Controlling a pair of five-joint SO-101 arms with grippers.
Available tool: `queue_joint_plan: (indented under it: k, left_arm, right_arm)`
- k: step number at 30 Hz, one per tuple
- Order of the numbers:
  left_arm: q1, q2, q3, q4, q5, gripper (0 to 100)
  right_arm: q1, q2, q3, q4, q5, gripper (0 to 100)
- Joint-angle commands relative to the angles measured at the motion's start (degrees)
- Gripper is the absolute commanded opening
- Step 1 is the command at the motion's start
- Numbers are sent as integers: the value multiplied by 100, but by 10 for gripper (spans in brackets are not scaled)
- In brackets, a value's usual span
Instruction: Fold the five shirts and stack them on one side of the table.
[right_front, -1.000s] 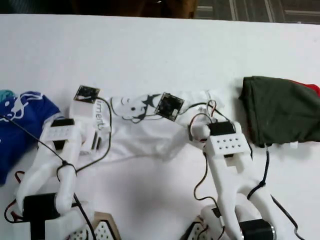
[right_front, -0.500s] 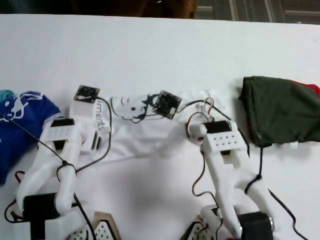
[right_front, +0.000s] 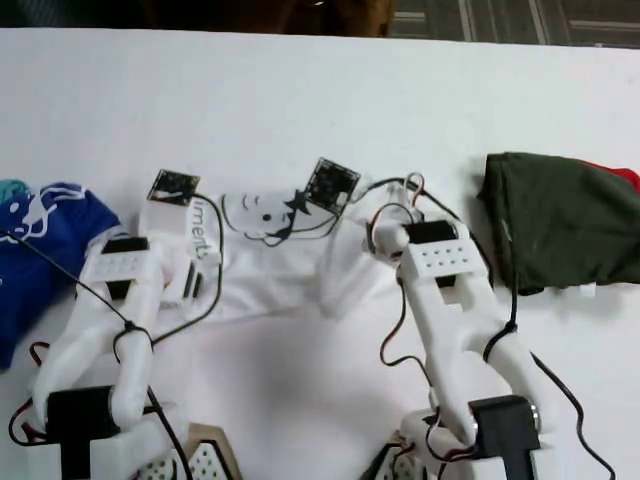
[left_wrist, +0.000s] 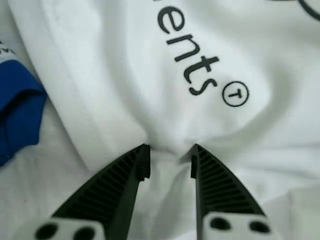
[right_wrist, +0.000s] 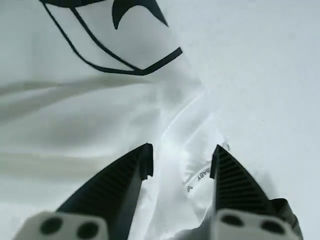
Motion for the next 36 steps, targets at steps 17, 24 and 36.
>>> queue_joint_plan:
  k: [17, 24, 36]
  left_arm:
    - [-246, -167, 4, -88, 18, 158]
    - [-316, -167, 4, -88, 18, 158]
    - [-343, -185, 13, 62, 18, 132]
  right_arm:
    - [-1121, -1191, -246, 1851, -220, 41]
    - [-1402, -479, -167, 1007, -1090, 18]
    - [-1745, 1253, -440, 347, -1451, 18]
